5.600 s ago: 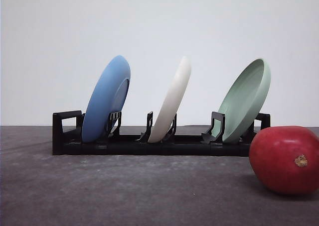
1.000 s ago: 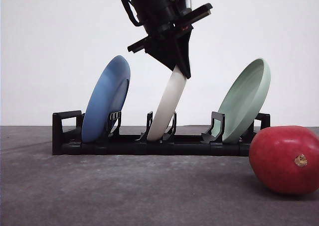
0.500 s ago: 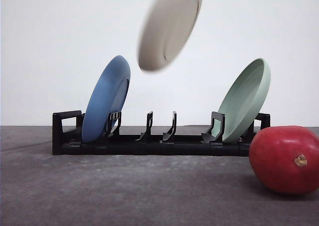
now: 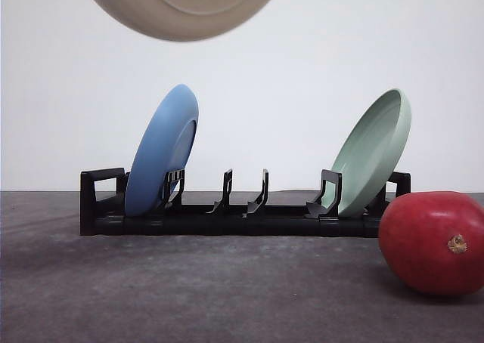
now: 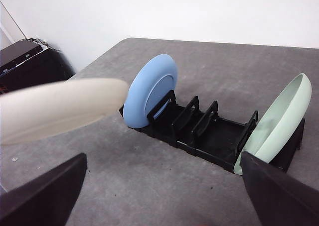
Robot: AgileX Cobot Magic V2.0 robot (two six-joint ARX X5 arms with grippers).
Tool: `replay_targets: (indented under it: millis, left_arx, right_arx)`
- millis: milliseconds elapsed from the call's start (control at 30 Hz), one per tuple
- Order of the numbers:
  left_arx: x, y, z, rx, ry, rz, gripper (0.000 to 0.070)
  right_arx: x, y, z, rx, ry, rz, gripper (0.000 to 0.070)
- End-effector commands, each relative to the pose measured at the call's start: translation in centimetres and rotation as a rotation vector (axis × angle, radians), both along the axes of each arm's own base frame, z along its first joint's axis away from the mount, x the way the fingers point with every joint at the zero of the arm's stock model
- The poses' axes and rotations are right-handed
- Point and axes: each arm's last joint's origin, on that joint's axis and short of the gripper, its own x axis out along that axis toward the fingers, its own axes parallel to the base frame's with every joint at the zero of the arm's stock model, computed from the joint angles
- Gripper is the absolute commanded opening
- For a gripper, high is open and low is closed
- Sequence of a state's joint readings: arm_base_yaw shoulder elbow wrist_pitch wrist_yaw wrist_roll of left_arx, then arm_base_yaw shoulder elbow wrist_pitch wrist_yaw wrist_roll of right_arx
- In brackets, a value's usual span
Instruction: Place pomegranate in white plate
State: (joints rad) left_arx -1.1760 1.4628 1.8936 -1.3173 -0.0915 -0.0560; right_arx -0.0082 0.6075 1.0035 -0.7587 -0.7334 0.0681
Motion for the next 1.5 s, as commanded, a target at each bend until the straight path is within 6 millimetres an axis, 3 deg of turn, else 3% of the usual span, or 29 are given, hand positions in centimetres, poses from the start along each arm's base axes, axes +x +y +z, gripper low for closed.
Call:
replay_targets:
  millis: [0, 133, 333, 467, 600, 767, 1067, 1133, 1300, 1467]
  left_arx:
    - [-1.0, -1.0, -0.6, 0.038, -0.032, 0.006, 0.001]
    - [-2.6, -2.5, -4.0, 0.152, -0.073, 0.012, 0.0009]
    - [-3.4, -4.4, -11.6, 0.264, -0.093, 0.037, 0.0009]
    - [-3.4, -4.5, -16.7, 0.3, -0.088, 0.072, 0.0009]
    - [-3.3, -4.3, -20.5, 0.307, -0.134, 0.118, 0.0009]
    - [-4.0, -4.4, -23.9, 0.322, -0.167, 0.111, 0.0009]
    - [-4.1, -5.6, -26.9, 0.354, -0.179, 0.127, 0.0019]
    - [-4.1, -5.9, -27.2, 0.353, -0.178, 0.127, 0.006]
    - [-3.8, -5.8, -26.7, 0.334, -0.211, 0.166, 0.0395]
    - [-3.5, -5.2, -24.9, 0.257, -0.205, 0.229, 0.0609]
  right_arx:
    - [0.0, 0.0, 0.5, 0.005, -0.01, -0.003, 0.0625]
    - [-0.1, 0.0, 0.4, 0.005, -0.005, -0.003, 0.0625]
    - [-0.1, 0.0, 0.4, 0.005, -0.002, -0.002, 0.0625]
    - [-0.1, 0.0, 0.4, 0.005, -0.001, -0.002, 0.0625]
    - [-0.1, 0.1, 0.4, 0.005, -0.002, 0.006, 0.0625]
    - [-0.1, 0.1, 0.4, 0.005, -0.001, 0.013, 0.0625]
    - [-0.1, 0.1, 0.4, 0.008, 0.002, 0.013, 0.0625]
    - [-0.1, 0.1, 0.4, 0.008, 0.002, 0.012, 0.0625]
    - [-0.1, 0.1, 0.4, 0.007, 0.002, 0.013, 0.0625]
    - [-0.1, 0.2, 0.3, 0.008, 0.01, 0.023, 0.0625]
